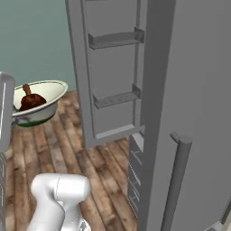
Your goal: Place the bowl with the squash and lemon on the top shelf of the fridge. Place the bowl with the steak and chicken drumstick on the second highest shelf of the fridge.
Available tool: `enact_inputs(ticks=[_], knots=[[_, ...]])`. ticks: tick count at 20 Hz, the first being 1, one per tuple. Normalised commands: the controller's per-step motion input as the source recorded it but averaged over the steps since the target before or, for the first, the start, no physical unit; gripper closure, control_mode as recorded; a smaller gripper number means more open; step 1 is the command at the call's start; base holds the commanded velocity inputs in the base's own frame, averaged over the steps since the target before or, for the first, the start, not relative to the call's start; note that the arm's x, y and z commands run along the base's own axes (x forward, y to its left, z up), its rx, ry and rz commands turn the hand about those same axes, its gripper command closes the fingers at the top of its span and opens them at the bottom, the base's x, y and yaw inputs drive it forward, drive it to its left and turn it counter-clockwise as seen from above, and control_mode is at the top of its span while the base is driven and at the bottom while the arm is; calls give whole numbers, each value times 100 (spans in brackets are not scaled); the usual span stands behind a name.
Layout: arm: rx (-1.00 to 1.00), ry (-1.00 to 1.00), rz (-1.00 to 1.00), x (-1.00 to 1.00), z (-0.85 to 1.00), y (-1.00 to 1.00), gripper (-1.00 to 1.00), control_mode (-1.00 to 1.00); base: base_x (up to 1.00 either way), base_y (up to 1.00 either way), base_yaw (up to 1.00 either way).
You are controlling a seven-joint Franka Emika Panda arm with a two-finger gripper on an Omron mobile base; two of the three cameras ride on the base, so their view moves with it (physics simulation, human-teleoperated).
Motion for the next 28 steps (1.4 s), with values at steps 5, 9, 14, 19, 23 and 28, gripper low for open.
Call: enact_inputs(ticks=[5,9,14,19,23,28], knots=[[0,0,0,0,0,0,100,100,3,11,-99],[0,0,0,0,0,0,100,100,-7,4,-88],[0,0,0,0,0,0,100,100,4,42,-90],[0,0,0,0,0,0,100,100,7,100,-46],[0,0,0,0,0,0,100,100,-14,100,-27],[0,0,0,0,0,0,100,100,18,100,-34]])
